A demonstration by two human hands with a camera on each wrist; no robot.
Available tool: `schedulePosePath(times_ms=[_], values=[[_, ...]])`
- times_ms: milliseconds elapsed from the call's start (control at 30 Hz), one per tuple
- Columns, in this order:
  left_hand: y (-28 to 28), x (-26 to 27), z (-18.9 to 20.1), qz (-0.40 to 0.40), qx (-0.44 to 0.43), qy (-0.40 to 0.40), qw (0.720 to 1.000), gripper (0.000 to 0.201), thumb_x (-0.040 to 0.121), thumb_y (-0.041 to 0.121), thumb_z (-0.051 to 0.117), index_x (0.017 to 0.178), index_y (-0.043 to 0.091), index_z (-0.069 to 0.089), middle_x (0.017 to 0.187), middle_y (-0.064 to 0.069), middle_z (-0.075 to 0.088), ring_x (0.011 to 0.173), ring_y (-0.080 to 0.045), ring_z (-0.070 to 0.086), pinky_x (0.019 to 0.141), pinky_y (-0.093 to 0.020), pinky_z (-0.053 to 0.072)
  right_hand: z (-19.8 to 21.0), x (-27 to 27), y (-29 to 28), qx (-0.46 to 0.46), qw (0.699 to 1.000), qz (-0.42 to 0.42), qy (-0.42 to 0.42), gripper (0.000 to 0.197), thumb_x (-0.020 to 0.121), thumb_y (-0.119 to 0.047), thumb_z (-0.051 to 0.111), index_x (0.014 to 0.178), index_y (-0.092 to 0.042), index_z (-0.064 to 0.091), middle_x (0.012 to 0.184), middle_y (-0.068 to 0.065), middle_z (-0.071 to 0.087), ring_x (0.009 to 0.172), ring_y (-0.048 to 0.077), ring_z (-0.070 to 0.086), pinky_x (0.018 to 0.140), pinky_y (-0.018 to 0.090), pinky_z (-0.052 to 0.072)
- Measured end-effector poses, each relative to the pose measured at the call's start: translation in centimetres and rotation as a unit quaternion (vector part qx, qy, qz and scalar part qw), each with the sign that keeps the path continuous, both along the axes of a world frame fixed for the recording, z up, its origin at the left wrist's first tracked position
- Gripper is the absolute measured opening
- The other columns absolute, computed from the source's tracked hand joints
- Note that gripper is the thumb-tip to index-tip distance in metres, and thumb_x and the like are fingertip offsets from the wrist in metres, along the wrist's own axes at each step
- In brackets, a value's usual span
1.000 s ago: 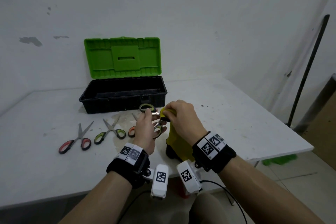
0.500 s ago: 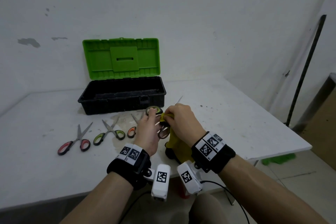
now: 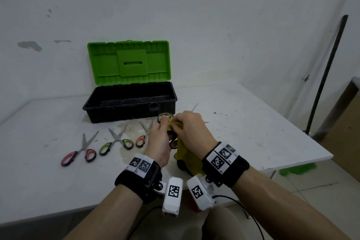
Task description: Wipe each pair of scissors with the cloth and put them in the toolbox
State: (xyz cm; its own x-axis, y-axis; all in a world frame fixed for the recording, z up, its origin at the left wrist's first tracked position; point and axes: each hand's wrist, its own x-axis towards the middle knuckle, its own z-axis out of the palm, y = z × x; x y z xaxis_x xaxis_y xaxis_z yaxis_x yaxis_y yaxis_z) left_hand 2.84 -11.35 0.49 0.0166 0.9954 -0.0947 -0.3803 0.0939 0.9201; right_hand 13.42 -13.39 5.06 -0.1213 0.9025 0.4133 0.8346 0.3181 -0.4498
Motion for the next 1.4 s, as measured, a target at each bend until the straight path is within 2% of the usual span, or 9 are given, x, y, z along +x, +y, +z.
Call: schedulePosePath(times_ms=[267,400,467,600,733,900,1100,1233,1400], values=[[0.3,-0.8,0.0,0.021,0.010,-0.020,1.000,0.041,0.107,0.037,0.039,0.121,0.003,0.057,0.106,-0.017,0.074,0.090,-0.028,0.074,0.066,-0.037,0.061,0.0,1.5,0.2,0.011,0.999,-0.021,0.031,0.015,0.092,-0.022,0.060,0.093,-0.013,0.073,0.090,0.005,0.068,0.084,0.020,0.060,0.075,0.035,0.051],[0.0,-0.3,-0.2,0.002,0.011,0.003,1.000,0.039,0.106,0.039,0.041,0.119,0.008,0.060,0.110,-0.015,0.074,0.095,-0.028,0.074,0.077,-0.041,0.061,-0.4,1.3,0.3,-0.018,1.000,-0.012,0.017,0.016,0.093,-0.025,0.062,0.096,-0.014,0.074,0.091,0.005,0.070,0.085,0.020,0.062,0.077,0.037,0.054],[0.0,-0.4,-0.1,-0.003,0.007,-0.006,1.000,0.035,0.106,0.038,0.042,0.116,0.010,0.059,0.107,-0.014,0.074,0.091,-0.025,0.075,0.072,-0.041,0.062,-0.4,2.1,0.5,-0.023,0.999,-0.029,0.021,0.017,0.094,-0.024,0.060,0.098,-0.014,0.074,0.094,0.006,0.070,0.087,0.020,0.062,0.077,0.031,0.052],[0.0,-0.9,0.3,-0.012,-0.008,-0.035,0.999,0.033,0.107,0.034,0.041,0.119,0.006,0.054,0.110,-0.018,0.072,0.099,-0.034,0.073,0.082,-0.050,0.060,0.2,3.6,0.8,0.006,0.999,-0.034,0.039,0.016,0.093,-0.024,0.060,0.097,-0.015,0.073,0.095,0.002,0.069,0.088,0.017,0.059,0.074,0.024,0.042],[0.1,-0.5,0.4,-0.013,-0.012,-0.035,0.999,0.038,0.107,0.034,0.040,0.117,0.002,0.056,0.101,-0.015,0.075,0.096,-0.028,0.074,0.082,-0.050,0.061,-1.0,2.8,0.3,-0.025,1.000,0.001,0.002,0.018,0.095,-0.019,0.057,0.095,-0.012,0.073,0.092,0.005,0.064,0.085,0.019,0.057,0.073,0.029,0.045],[0.2,-0.5,0.0,-0.005,-0.018,-0.021,1.000,0.030,0.107,0.032,0.041,0.103,0.007,0.058,0.101,-0.015,0.075,0.083,-0.023,0.075,0.049,-0.027,0.054,-1.7,2.9,-0.6,-0.042,0.997,0.066,-0.004,0.013,0.090,-0.017,0.061,0.091,-0.015,0.073,0.090,0.004,0.064,0.084,0.019,0.058,0.075,0.031,0.047],[0.2,-0.1,0.0,-0.017,-0.008,-0.007,1.000,0.033,0.107,0.034,0.041,0.110,0.007,0.060,0.106,-0.016,0.075,0.091,-0.026,0.075,0.066,-0.036,0.059,-1.8,2.8,-0.3,-0.033,0.998,0.047,-0.008,0.013,0.092,-0.018,0.059,0.094,-0.016,0.072,0.088,0.005,0.063,0.085,0.021,0.058,0.075,0.034,0.047],[0.0,0.0,0.2,-0.010,-0.003,-0.017,1.000,0.036,0.107,0.034,0.040,0.112,0.004,0.059,0.106,-0.015,0.075,0.095,-0.027,0.074,0.081,-0.047,0.061,-1.1,3.9,0.2,0.003,1.000,-0.010,0.023,0.016,0.094,-0.018,0.058,0.095,-0.012,0.073,0.091,0.004,0.063,0.085,0.017,0.056,0.073,0.027,0.042],[-0.1,0.1,0.1,-0.016,0.000,-0.006,1.000,0.039,0.107,0.036,0.040,0.118,0.004,0.060,0.108,-0.018,0.074,0.095,-0.030,0.074,0.069,-0.039,0.059,-1.4,2.6,0.0,0.010,0.999,0.042,0.017,0.014,0.094,-0.019,0.059,0.095,-0.013,0.072,0.089,0.005,0.062,0.084,0.021,0.057,0.075,0.035,0.048]])
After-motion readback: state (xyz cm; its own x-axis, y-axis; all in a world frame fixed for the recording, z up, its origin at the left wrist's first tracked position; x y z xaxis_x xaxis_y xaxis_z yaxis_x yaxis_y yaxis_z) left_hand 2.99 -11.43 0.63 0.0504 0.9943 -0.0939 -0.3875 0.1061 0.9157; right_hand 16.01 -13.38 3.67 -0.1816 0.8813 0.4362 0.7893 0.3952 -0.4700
